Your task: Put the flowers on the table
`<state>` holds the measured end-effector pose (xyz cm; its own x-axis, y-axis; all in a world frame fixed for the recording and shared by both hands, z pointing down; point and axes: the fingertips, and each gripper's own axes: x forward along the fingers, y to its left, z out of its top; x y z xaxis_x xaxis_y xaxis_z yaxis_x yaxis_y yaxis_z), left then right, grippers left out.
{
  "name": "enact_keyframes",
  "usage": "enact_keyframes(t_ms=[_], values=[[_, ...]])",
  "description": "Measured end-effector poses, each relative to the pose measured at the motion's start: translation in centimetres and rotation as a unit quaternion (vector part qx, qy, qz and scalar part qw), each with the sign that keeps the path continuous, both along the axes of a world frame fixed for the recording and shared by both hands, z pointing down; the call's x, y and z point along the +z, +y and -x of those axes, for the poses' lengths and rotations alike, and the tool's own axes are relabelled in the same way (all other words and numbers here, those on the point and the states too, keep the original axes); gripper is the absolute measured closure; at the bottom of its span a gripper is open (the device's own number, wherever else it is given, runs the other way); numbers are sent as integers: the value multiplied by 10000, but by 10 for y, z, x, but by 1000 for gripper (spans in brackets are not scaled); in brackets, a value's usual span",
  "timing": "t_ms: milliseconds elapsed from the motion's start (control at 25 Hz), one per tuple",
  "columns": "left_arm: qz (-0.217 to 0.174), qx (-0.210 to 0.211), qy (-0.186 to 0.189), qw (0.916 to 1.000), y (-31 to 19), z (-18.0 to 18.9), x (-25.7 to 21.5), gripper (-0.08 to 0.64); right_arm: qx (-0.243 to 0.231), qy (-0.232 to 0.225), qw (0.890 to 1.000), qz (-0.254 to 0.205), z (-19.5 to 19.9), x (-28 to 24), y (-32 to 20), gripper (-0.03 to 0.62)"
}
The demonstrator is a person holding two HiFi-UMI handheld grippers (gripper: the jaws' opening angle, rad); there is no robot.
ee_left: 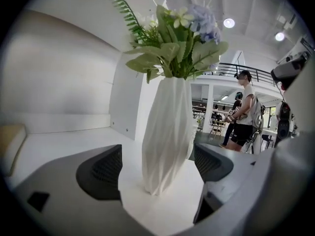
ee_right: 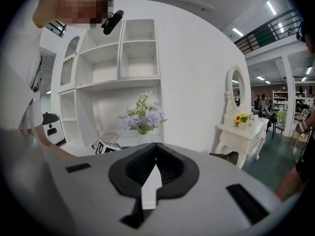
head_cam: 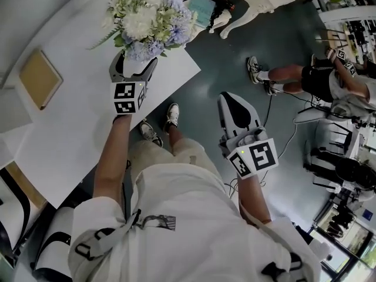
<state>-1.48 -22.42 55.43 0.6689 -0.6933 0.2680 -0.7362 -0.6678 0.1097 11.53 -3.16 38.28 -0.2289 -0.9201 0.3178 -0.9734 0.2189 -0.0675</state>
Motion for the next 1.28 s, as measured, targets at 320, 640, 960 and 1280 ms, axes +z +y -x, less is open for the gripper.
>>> enact_keyframes(t_ms=[320,640,960,1280], values=[[199,-133,-158,9996,12,25,-4,115,-81,-184,9996,-193,7,-5,-6,583],[419,-426,-437,9973,27,52,-11,117,-121,-425,9983,-372,4,-11,-5,583],[621,-919,-636,9918,43,79,-27,129,-399,-389,9969,-549,-3,-25,-19,583],[367,-1585,-604,9848,49,103,-74,391,-720,-405,9949,-576,-13,-28,-40,583]])
